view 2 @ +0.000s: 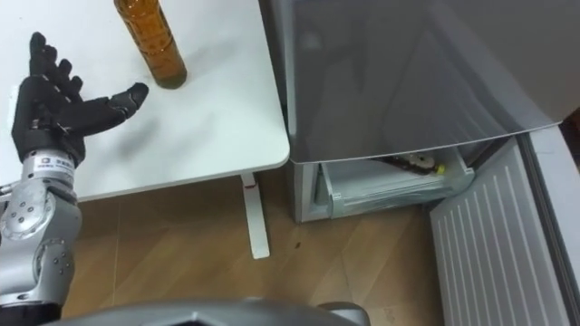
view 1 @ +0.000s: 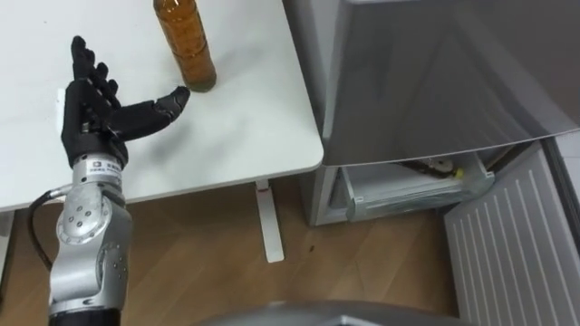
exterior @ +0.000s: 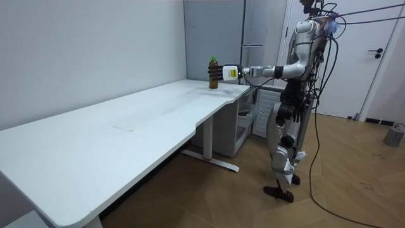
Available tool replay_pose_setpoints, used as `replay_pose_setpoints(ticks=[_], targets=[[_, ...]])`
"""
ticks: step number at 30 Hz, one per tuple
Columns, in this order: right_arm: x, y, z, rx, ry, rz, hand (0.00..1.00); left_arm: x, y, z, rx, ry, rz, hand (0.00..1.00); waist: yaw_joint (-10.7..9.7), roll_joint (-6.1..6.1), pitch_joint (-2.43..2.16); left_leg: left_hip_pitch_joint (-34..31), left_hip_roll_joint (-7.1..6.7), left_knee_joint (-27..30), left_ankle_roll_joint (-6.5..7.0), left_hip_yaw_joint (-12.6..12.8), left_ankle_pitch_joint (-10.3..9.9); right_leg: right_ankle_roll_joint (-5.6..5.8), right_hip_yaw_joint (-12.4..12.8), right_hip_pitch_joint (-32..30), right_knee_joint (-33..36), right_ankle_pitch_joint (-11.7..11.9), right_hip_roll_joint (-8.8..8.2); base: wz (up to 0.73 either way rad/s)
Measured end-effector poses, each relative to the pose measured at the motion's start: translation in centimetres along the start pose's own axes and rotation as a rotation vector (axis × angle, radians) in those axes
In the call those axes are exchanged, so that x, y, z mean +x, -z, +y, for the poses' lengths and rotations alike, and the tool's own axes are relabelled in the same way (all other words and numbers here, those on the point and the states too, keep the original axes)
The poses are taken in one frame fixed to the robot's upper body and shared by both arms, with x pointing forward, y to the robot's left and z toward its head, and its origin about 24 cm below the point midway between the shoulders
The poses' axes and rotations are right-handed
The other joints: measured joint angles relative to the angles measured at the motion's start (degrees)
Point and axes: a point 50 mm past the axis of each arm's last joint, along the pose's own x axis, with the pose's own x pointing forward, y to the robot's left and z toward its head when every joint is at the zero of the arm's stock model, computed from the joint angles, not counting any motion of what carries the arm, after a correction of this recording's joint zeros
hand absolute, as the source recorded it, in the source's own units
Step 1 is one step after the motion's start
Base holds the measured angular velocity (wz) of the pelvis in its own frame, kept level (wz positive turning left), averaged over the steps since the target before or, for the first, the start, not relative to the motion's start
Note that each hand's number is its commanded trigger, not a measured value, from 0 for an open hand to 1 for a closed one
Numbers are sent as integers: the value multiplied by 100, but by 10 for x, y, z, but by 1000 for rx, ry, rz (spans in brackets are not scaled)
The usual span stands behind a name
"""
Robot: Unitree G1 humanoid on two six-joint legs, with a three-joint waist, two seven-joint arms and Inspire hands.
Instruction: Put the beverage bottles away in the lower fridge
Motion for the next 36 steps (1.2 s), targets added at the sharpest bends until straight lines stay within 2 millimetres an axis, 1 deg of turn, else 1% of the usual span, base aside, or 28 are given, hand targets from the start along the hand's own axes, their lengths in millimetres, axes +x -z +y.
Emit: replay_pose_setpoints(ticks=[3,6,9,11,17,22,27,29,30,32,34,35,36], targets=[[0,4,2,0,-5,12,0,5,-2,-3,-33,5,1,0,-3,-3,3,62,3,4,0,4,0,0,6,7,-1,0,4,-1],[0,6,6,1,-12,15,0,16,-5,-6,-77,4,-1,0,3,13,5,76,15,-6,0,71,0,-2,62,12,1,1,12,-10],[0,7,8,3,-18,13,0,23,-6,-8,-101,5,-1,0,-1,42,7,81,26,-16,1,124,-2,-13,124,10,1,10,21,-11],[0,9,9,5,-17,11,0,27,-5,-9,-103,3,8,0,-8,90,7,81,33,-28,1,142,-2,-19,148,9,-2,20,31,-7],[0,14,8,7,-4,16,0,28,-2,-8,-122,-3,27,0,-21,228,19,84,48,-78,-1,221,-2,-25,193,-42,-2,23,45,-6],[0,12,8,8,-4,9,0,29,-2,-6,-108,0,40,0,-31,268,-1,84,58,-95,-3,296,0,-25,223,-77,-4,23,44,-5],[0,12,8,23,-5,8,0,30,0,-2,-97,-9,63,0,-83,195,17,186,65,-123,-5,335,1,-25,335,-67,-12,23,56,-7],[0,11,7,47,-5,2,0,32,2,4,-120,-33,76,0,-174,146,36,182,68,-126,-5,337,1,-25,339,-79,-11,23,61,-4],[0,12,7,51,-4,3,0,32,2,5,-127,-38,77,0,-183,136,34,182,71,-126,-5,341,1,-26,340,-83,-11,24,65,-7],[-1,19,7,57,-12,30,0,37,2,7,-143,-53,81,0,-181,85,18,192,87,-127,-6,388,1,-30,414,-85,0,26,82,-8],[-1,22,7,50,-12,40,0,41,2,12,-148,-76,85,0,-188,75,9,191,101,-141,-8,438,1,-42,474,-90,10,33,97,-14],[-1,23,6,42,-11,44,0,43,1,13,-150,-83,85,0,-191,91,0,188,105,-148,-8,457,1,-45,492,-98,41,36,101,-15],[-1,24,5,43,-13,45,0,43,0,14,-152,-85,83,0,-198,89,2,186,105,-149,-8,463,1,-45,494,-116,65,36,102,-11]])
